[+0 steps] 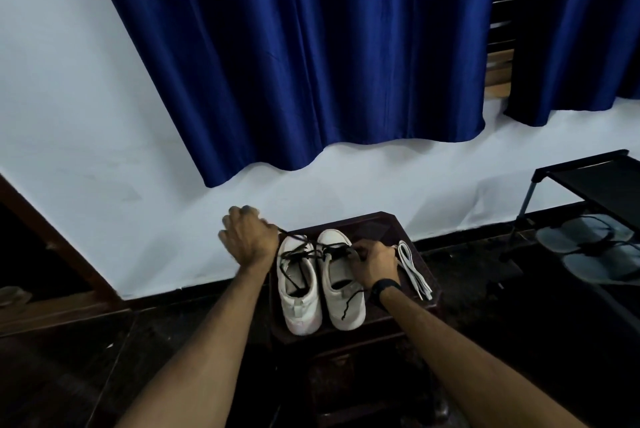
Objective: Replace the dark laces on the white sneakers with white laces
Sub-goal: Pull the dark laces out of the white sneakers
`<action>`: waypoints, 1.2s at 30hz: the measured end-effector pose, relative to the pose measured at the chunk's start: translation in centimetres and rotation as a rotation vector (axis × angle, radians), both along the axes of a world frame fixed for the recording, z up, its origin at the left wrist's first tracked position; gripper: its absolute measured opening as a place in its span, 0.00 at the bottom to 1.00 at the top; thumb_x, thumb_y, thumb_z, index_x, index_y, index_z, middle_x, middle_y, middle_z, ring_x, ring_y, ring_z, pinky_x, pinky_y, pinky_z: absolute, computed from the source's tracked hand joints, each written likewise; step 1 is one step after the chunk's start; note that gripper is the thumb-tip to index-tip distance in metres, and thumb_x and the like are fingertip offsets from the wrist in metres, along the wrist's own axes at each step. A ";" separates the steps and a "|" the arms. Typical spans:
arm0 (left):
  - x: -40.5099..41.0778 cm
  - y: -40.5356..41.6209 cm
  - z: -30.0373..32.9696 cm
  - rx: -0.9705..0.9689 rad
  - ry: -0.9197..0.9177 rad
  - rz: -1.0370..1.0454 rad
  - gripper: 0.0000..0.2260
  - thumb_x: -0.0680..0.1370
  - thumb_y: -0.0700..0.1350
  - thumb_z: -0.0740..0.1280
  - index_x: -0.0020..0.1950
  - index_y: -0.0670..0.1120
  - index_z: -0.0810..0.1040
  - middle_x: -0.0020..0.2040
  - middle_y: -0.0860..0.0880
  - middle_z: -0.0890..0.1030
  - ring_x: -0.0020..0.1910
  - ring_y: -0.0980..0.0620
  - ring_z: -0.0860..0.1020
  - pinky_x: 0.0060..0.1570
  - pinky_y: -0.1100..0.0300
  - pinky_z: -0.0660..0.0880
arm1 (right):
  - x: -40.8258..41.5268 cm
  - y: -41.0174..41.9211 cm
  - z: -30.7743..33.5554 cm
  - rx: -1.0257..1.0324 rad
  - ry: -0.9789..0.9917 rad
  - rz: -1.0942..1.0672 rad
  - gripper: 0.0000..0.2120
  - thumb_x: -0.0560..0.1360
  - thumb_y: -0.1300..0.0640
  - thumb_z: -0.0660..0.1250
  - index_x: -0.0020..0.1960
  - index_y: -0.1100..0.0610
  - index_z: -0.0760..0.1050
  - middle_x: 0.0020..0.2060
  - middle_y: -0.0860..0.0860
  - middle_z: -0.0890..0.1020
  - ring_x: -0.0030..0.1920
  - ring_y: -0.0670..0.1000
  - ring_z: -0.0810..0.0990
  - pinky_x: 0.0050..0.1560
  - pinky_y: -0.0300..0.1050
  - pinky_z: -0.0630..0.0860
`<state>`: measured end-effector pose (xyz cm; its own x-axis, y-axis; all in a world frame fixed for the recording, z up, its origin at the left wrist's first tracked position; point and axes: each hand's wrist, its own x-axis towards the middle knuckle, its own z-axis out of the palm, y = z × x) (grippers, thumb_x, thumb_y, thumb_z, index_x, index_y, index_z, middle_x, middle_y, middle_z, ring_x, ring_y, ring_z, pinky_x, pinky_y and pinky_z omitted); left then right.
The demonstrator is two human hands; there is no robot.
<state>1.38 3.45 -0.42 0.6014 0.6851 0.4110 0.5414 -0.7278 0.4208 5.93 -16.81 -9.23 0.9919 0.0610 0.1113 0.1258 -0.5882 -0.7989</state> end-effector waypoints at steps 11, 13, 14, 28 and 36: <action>2.3 -7.1 -3.3 0.131 0.349 -0.842 0.06 0.76 0.46 0.68 0.46 0.45 0.83 0.46 0.46 0.82 0.49 0.46 0.80 0.46 0.55 0.74 | 0.5 0.0 -0.8 0.027 0.001 0.022 0.13 0.67 0.45 0.67 0.47 0.50 0.82 0.40 0.51 0.85 0.43 0.55 0.84 0.43 0.48 0.80; 2.0 -6.8 -3.6 0.117 0.216 -0.803 0.07 0.77 0.44 0.67 0.42 0.43 0.84 0.43 0.46 0.81 0.47 0.46 0.79 0.46 0.55 0.72 | 0.5 0.4 -1.0 0.036 -0.010 0.016 0.15 0.68 0.43 0.66 0.51 0.48 0.80 0.42 0.51 0.85 0.43 0.54 0.84 0.44 0.47 0.80; 1.7 -6.6 -3.9 0.106 0.164 -0.771 0.08 0.76 0.43 0.67 0.40 0.43 0.83 0.41 0.47 0.80 0.45 0.46 0.79 0.44 0.54 0.72 | 0.4 0.7 -1.0 0.030 -0.014 0.011 0.16 0.68 0.42 0.66 0.52 0.47 0.79 0.42 0.51 0.85 0.44 0.54 0.84 0.44 0.47 0.80; 0.6 -3.1 3.2 -0.213 -0.109 -0.238 0.09 0.74 0.42 0.65 0.48 0.49 0.85 0.49 0.48 0.84 0.48 0.44 0.80 0.44 0.57 0.74 | -0.7 0.3 -1.3 -0.043 -0.121 0.019 0.09 0.73 0.55 0.64 0.53 0.49 0.78 0.45 0.55 0.82 0.46 0.59 0.80 0.42 0.49 0.77; -1.2 -3.0 -0.6 -0.147 0.123 -0.451 0.11 0.72 0.48 0.72 0.54 0.50 0.82 0.52 0.50 0.80 0.51 0.51 0.79 0.51 0.56 0.76 | -0.7 1.1 0.0 -0.446 -0.499 0.177 0.14 0.65 0.60 0.72 0.49 0.46 0.82 0.45 0.49 0.79 0.47 0.57 0.75 0.44 0.50 0.73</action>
<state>0.21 0.45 -1.06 0.8897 0.3904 0.2366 0.2380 -0.8391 0.4892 5.18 -15.67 -9.23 0.7993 0.3631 0.4789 0.5399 -0.7837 -0.3069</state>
